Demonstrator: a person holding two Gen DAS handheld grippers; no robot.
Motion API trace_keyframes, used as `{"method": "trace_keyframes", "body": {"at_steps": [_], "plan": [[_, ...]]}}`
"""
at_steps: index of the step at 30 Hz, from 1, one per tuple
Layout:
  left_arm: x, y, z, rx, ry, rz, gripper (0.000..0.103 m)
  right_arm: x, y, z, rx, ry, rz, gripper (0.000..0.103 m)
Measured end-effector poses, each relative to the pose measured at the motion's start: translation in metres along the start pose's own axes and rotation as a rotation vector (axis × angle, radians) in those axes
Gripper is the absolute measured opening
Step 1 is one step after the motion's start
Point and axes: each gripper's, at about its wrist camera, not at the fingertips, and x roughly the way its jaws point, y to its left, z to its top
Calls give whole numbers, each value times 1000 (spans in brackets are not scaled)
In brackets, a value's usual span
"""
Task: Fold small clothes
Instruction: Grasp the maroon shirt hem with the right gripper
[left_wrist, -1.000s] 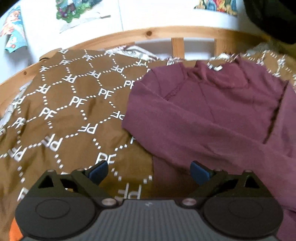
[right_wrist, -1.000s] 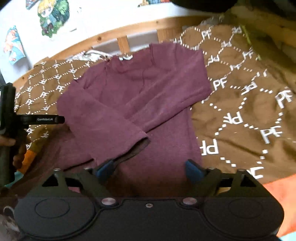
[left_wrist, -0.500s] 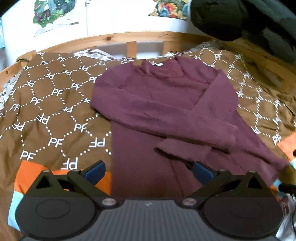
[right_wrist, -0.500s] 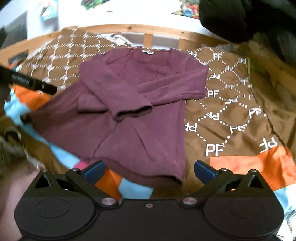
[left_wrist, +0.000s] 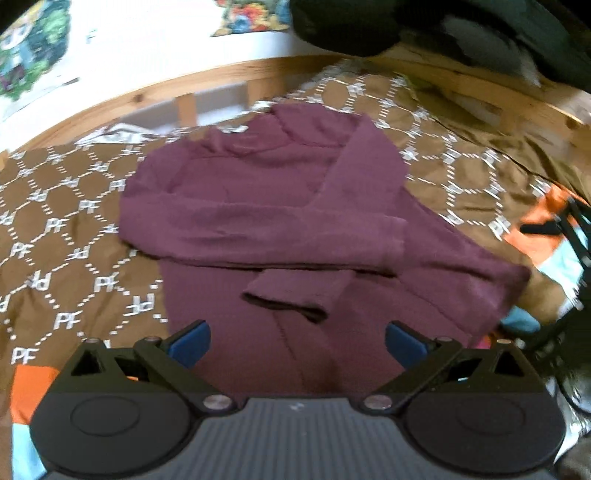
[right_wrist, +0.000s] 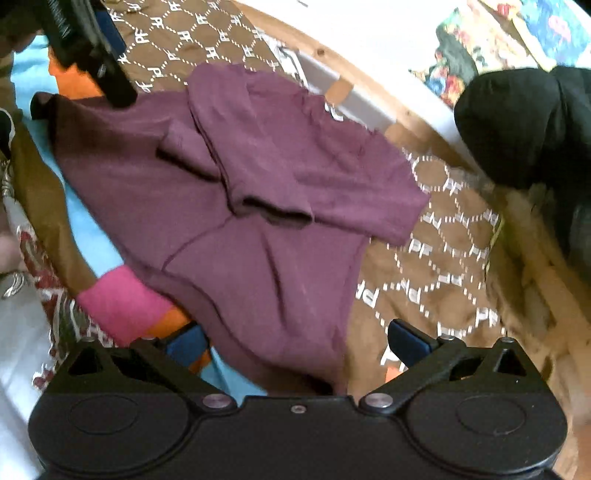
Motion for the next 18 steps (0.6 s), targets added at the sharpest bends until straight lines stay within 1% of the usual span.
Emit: {"method": "trace_keyframes", "body": {"at_steps": [4,6,7,8,9,10,11,12,13,14,15,17,18], "plan": [[2,-12,-6,35,6,-98,103,0,2,5,-31,-60,-12,102],[3,-20,-9,66,0,-132,103,-1,3,9,-32,-107,-1,99],[4,-24,-10,79,-2,-142,103,-2,2,12,-29,-132,20,92],[4,-28,-11,99,-5,-158,103,-2,0,14,-29,-152,44,83],[5,-32,-12,120,-6,-171,103,-3,-1,16,-26,-166,63,76],[5,-34,-14,147,-11,-184,103,-2,-4,18,-10,-179,83,61],[5,-37,-15,179,-19,-190,103,-1,-8,20,24,-193,110,52],[5,-40,-17,207,-26,-188,103,-1,-12,21,59,-197,135,36],[5,-41,-19,229,-29,-179,103,0,-17,23,92,-199,157,27],[7,-43,-20,249,-27,-161,103,0,-20,24,113,-205,174,21],[9,-44,-22,262,-26,-129,103,1,-25,25,133,-212,197,19],[14,-45,-25,269,-17,-49,102,1,-34,29,195,-206,245,14],[17,-45,-27,266,-7,5,102,0,-40,32,251,-208,268,13]]}}
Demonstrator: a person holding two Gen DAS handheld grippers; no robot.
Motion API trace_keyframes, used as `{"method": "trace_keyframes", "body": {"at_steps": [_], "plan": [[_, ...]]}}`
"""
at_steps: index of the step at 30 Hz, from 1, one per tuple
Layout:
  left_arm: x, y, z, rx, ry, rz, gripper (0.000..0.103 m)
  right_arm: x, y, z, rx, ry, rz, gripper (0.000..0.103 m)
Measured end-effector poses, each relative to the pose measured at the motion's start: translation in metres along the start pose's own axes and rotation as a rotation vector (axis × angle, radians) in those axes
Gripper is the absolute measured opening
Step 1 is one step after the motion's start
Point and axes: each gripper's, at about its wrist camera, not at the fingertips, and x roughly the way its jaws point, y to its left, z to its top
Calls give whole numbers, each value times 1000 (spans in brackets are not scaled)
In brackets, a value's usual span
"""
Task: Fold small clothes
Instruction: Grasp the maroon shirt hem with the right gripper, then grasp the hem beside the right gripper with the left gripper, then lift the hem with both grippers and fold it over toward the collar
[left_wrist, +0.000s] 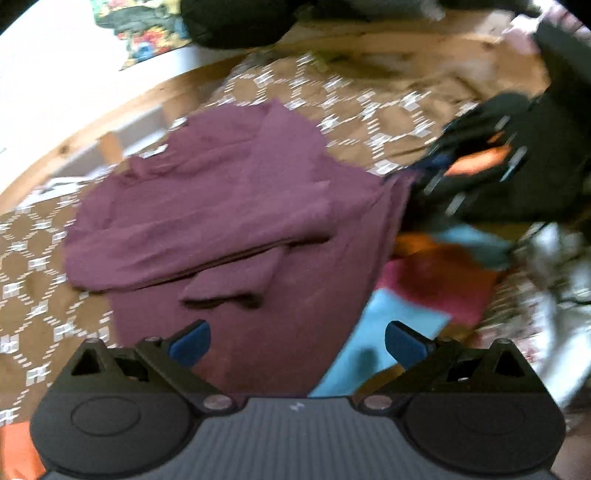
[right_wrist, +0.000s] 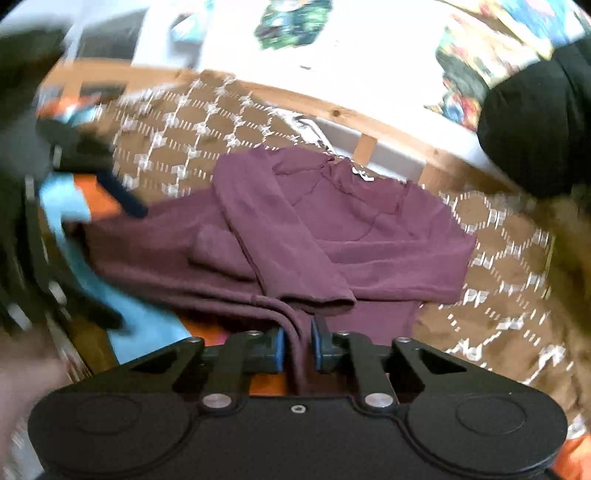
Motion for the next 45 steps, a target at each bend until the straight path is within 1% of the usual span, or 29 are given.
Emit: {"method": "trace_keyframes", "body": {"at_steps": [3,4,6,8,9,10,11,12,13,14,15,16,17,19,21,22,23,25,26,27,28,29,30,32,34,35,37,41,45], "plan": [[9,3,-6,-25,45,116,98,-4,-7,8,109,-29,16,11],[10,6,-8,-43,54,141,97,-4,-9,10,127,-33,19,11],[9,13,-12,-76,58,179,92,-5,-13,12,151,-40,21,11],[5,20,-16,-87,66,232,81,-6,-13,10,147,-41,16,11],[3,23,-19,-85,70,261,78,-7,-13,10,138,-37,12,11],[2,25,-20,-85,73,279,71,-7,-12,8,126,-29,8,11],[0,29,-23,-88,75,294,60,-8,-9,5,118,-20,4,12],[-1,33,-24,-96,79,305,54,-8,-8,3,106,-7,-1,14],[-1,37,-24,-107,82,312,40,-6,-6,0,85,20,-7,26],[-1,39,-25,-125,82,320,29,-3,-3,-2,57,51,-15,42],[-3,40,-25,-141,76,330,25,0,2,-6,9,91,-38,48],[-6,41,-25,-156,63,340,16,3,7,-11,-48,122,-61,52],[-7,43,-24,-168,50,348,12,5,10,-15,-94,147,-76,52],[-10,42,-20,-176,26,374,9,7,15,-22,-150,194,-94,52],[-10,43,-16,-185,10,392,7,7,18,-28,-180,217,-116,55],[-11,43,-14,-195,1,399,7,6,19,-29,-199,222,-132,58],[-13,44,-13,-207,-9,404,7,6,20,-31,-222,225,-153,65],[-20,48,-9,-239,-45,408,7,7,20,-32,-272,233,-200,73],[-23,48,-6,-246,-62,415,6,7,19,-32,-294,229,-213,73],[-27,49,-3,-247,-76,419,6,6,19,-32,-315,223,-225,70],[-31,48,-1,-245,-89,425,6,6,19,-31,-333,215,-227,56],[-34,48,1,-242,-99,430,6,6,18,-30,-343,213,-221,35],[-37,48,4,-240,-106,435,6,6,17,-29,-352,210,-212,27],[-43,46,7,-246,-123,446,6,0,20,-26,-375,195,-207,19],[-51,48,10,-260,-137,449,6,-9,19,-20,-367,169,-201,18],[-56,48,10,-272,-150,452,6,-14,18,-16,-357,157,-200,14],[-67,48,11,-299,-188,465,6,-26,16,-8,-339,121,-215,11],[-93,49,13,-353,-235,475,6,-53,6,16,-268,20,-248,11],[-131,42,15,-355,-295,467,6,-85,2,35,-275,-49,-279,11]]}}
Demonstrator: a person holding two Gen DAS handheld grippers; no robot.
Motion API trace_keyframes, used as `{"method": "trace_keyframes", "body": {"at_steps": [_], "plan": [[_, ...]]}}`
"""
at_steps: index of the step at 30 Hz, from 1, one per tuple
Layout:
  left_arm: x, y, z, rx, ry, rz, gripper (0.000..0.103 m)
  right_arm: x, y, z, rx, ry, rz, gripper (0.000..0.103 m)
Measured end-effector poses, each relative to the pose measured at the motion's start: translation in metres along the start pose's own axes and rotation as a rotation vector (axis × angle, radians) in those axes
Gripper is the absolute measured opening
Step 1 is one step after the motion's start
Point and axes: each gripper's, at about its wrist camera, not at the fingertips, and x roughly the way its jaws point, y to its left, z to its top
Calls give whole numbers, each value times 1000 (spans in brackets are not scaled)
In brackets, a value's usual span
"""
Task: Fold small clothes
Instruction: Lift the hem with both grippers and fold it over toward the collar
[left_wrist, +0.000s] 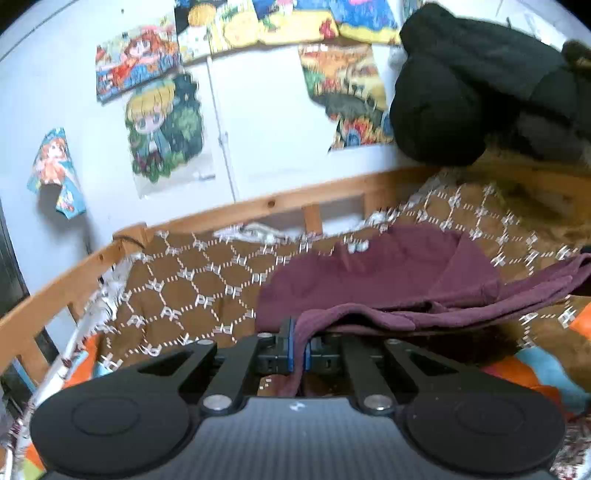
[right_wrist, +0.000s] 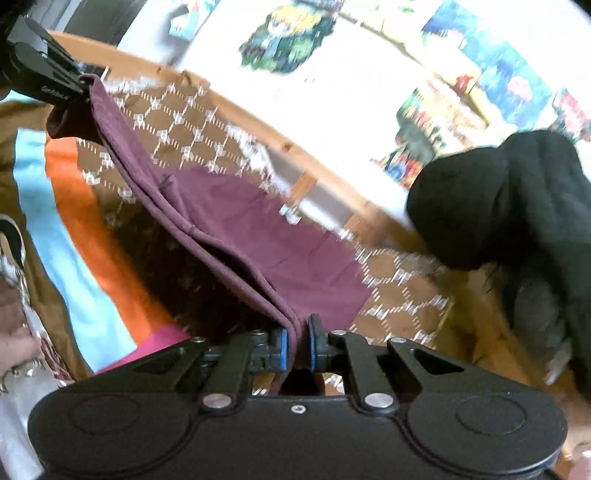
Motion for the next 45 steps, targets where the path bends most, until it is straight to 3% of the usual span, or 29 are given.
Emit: {"method": "trace_keyframes", "body": {"at_steps": [8,13,17,22,29,32,38,41,45], "plan": [[-58,36,17,-81,37,-167,6,-84,-20,26,46,-33,58,10],[-63,51,37,-122,66,-196,6,-107,-27,43,55,-23,78,10],[-46,52,59,-110,106,-183,6,-101,-33,58,38,-41,53,11],[11,41,90,-59,211,-156,6,-41,-58,67,45,-30,41,11],[107,28,122,20,267,-84,6,61,-91,74,83,14,47,11],[153,24,127,-3,328,-82,6,104,-102,75,91,38,60,11],[243,22,108,-37,417,-74,6,181,-103,66,128,107,99,11],[273,20,92,3,460,-84,6,218,-97,56,130,149,125,11],[299,12,75,86,457,-92,6,262,-87,39,150,192,153,11]]}}
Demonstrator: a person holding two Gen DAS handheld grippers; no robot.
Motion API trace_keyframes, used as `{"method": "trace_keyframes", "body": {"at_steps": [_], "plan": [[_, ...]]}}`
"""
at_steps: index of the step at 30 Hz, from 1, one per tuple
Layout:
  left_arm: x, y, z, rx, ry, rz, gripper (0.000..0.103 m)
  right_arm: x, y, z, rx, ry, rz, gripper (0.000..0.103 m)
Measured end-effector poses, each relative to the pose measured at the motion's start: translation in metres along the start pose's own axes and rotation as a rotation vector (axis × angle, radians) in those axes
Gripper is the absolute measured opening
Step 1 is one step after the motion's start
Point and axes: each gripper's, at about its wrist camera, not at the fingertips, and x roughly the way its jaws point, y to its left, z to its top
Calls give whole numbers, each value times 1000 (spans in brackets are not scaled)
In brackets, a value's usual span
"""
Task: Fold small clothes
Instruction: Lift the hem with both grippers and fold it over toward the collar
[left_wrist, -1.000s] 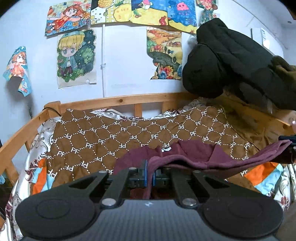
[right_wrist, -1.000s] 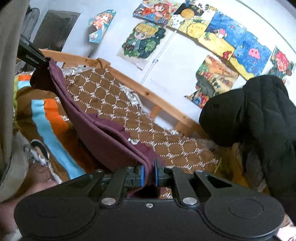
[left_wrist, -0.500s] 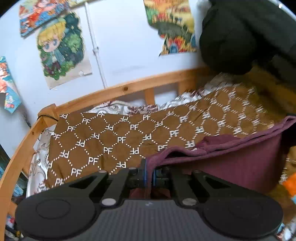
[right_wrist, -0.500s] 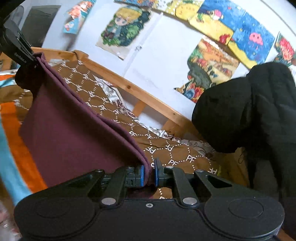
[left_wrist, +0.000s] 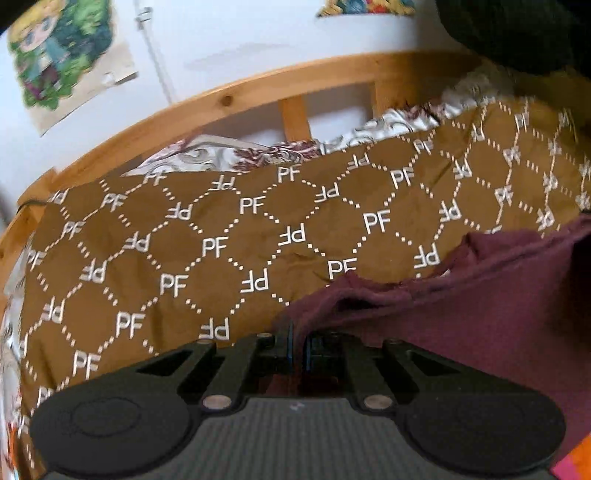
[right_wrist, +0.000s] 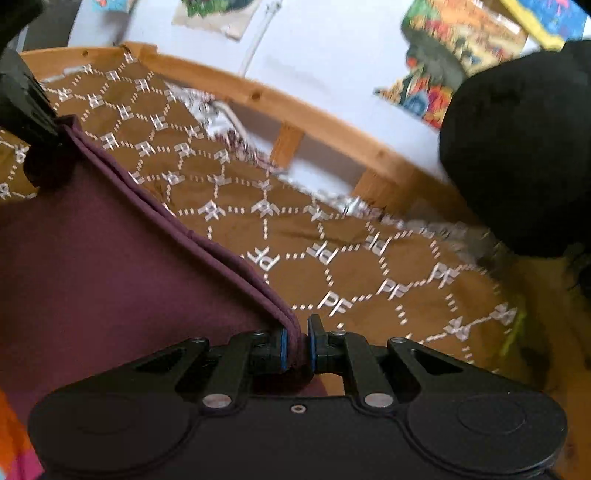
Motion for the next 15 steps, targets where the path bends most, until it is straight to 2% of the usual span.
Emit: {"method": "trace_keyframes", "body": {"at_steps": [5,10,12,13,15], "plan": [[30,-12,8,56,9,6,7,45,-9,-16,109,23,18,11],[63,-11,4,-4,67,-6,7,74,-14,-26,187,51,50,13],[69,-8,-1,-29,89,-11,15,79,-13,-27,188,43,53,18],[71,-6,-3,-38,96,-16,22,80,-14,-27,192,35,50,24],[71,-2,-6,-48,115,-38,28,80,-19,-29,217,22,52,34]]}}
